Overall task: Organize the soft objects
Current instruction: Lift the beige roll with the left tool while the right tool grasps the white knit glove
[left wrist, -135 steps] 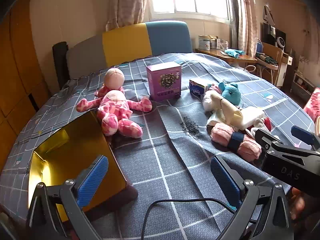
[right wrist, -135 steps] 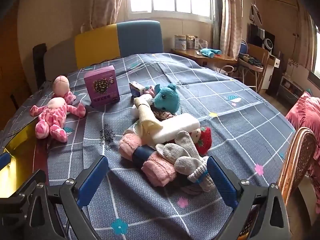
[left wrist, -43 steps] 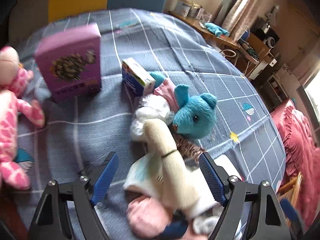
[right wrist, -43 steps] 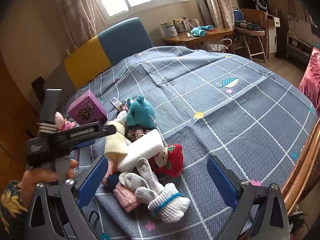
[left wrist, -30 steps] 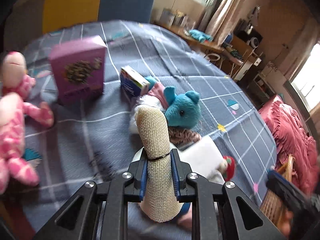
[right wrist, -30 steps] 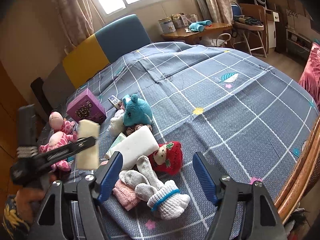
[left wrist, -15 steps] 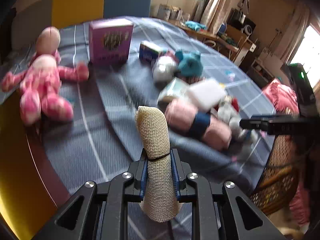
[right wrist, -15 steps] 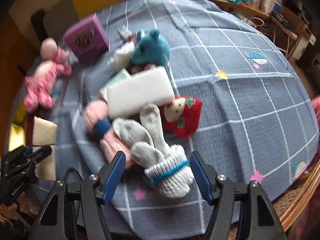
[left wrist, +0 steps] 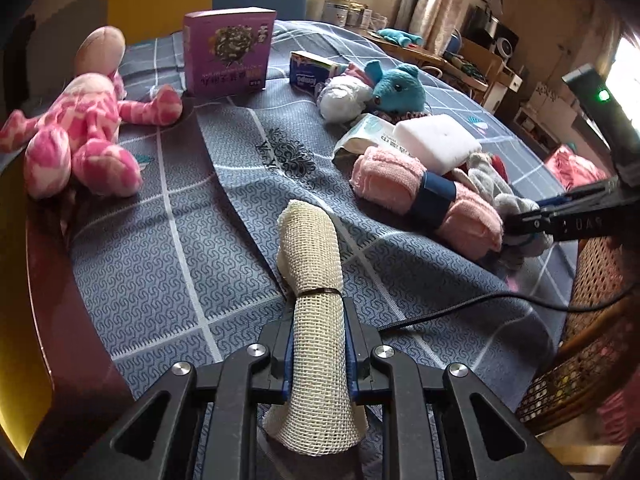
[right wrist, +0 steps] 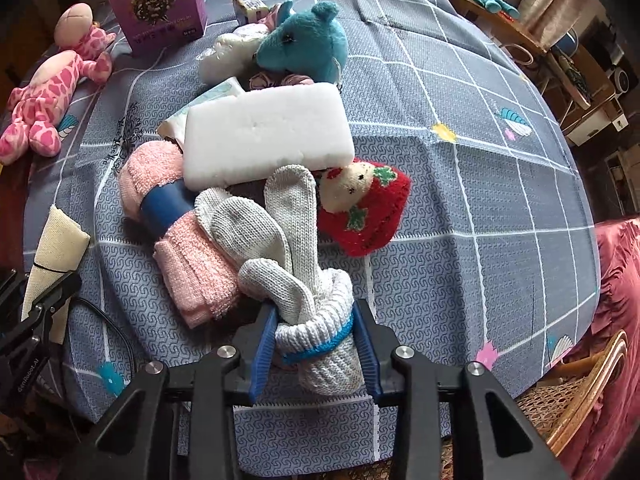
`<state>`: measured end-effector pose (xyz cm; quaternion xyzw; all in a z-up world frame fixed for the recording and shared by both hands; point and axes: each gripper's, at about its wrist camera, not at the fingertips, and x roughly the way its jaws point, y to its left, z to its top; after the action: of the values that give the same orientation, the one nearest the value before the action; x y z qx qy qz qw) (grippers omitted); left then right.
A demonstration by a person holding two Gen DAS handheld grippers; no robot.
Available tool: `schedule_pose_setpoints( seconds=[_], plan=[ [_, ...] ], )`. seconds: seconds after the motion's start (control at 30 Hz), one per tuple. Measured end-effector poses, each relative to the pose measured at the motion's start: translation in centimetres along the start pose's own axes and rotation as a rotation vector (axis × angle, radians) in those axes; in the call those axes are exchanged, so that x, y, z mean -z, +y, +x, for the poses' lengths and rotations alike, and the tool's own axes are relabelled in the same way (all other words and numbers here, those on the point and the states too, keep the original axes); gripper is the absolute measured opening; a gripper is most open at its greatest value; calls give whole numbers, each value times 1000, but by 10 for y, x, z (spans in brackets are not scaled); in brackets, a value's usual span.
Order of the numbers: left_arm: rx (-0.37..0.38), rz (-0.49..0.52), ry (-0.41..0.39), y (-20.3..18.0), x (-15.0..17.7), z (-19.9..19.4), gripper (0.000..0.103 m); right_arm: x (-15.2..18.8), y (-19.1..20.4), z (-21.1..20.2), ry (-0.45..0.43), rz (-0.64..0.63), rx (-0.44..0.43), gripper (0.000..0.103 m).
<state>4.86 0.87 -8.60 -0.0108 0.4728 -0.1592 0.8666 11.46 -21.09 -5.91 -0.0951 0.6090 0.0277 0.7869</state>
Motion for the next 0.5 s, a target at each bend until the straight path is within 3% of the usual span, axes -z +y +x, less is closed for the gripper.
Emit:
schedule_pose_setpoints(
  seconds=[0.17, 0.33, 0.5],
  plan=[
    [11, -26, -55, 2, 0, -24, 18, 9, 2, -13, -40, 27, -11, 33],
    [30, -59, -164, 10, -4, -69, 18, 8, 9, -12, -41, 6, -3, 33],
    [15, -192, -233, 51, -10, -116, 19, 7, 11, -12, -43, -4, 12, 33]
  ],
)
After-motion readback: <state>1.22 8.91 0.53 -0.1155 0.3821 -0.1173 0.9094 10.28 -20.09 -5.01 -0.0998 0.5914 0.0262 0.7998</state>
